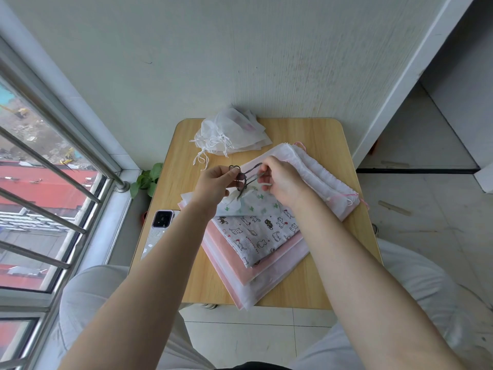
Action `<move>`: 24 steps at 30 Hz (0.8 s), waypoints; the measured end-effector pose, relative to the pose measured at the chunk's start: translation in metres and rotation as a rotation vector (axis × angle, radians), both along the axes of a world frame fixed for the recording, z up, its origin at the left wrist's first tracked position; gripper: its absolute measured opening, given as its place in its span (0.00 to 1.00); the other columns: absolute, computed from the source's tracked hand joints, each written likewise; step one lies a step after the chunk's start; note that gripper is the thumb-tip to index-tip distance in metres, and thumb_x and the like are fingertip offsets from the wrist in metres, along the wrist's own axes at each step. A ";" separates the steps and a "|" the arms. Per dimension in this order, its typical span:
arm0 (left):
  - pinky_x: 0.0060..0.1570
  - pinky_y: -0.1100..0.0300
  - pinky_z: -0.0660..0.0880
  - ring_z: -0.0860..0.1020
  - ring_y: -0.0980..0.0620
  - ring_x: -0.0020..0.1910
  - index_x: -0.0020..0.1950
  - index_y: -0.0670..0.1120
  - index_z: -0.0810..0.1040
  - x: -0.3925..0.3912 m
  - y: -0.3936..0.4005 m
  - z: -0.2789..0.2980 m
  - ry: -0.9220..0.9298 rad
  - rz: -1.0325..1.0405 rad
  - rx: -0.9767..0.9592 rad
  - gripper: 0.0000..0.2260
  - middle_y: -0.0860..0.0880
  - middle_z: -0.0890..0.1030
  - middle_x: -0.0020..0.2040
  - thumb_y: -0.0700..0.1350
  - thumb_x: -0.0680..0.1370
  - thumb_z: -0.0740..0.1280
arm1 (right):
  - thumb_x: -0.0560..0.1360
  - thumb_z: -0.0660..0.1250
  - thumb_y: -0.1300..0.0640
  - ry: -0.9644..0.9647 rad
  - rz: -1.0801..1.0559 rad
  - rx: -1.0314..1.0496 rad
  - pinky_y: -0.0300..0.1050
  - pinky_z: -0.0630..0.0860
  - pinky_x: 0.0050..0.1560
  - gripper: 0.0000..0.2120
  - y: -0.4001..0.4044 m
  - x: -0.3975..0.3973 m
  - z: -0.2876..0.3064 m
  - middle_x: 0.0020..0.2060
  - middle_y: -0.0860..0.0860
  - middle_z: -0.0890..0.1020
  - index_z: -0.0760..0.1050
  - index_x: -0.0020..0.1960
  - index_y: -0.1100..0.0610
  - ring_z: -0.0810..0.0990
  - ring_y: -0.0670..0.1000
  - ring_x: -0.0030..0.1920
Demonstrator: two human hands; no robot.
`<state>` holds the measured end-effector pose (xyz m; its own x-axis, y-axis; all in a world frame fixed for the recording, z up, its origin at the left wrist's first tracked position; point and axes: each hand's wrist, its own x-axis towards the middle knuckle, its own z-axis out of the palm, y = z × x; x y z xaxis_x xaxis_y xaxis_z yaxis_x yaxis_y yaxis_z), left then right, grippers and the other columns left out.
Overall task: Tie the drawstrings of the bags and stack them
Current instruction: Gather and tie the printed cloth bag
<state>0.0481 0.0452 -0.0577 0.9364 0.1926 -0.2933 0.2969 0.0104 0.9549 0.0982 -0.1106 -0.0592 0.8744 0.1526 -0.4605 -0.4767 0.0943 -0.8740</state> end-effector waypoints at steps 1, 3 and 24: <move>0.36 0.60 0.68 0.82 0.52 0.40 0.41 0.46 0.76 -0.001 -0.001 0.000 -0.003 -0.002 -0.002 0.08 0.49 0.85 0.41 0.41 0.80 0.67 | 0.77 0.60 0.60 0.014 -0.067 0.068 0.43 0.69 0.35 0.12 0.000 0.001 0.001 0.32 0.52 0.75 0.68 0.34 0.57 0.73 0.51 0.34; 0.37 0.60 0.70 0.82 0.51 0.41 0.41 0.45 0.76 -0.002 -0.002 -0.002 -0.010 -0.006 0.009 0.08 0.47 0.84 0.42 0.40 0.80 0.66 | 0.79 0.63 0.58 0.026 -0.185 0.252 0.44 0.74 0.40 0.12 0.000 0.002 0.004 0.34 0.53 0.75 0.69 0.36 0.57 0.75 0.51 0.36; 0.34 0.62 0.74 0.78 0.54 0.33 0.46 0.41 0.78 -0.002 0.000 -0.018 0.088 0.237 0.171 0.04 0.47 0.82 0.39 0.41 0.78 0.67 | 0.72 0.66 0.54 -0.586 0.485 -0.960 0.44 0.74 0.40 0.03 0.005 -0.008 0.004 0.39 0.44 0.79 0.76 0.43 0.53 0.78 0.49 0.41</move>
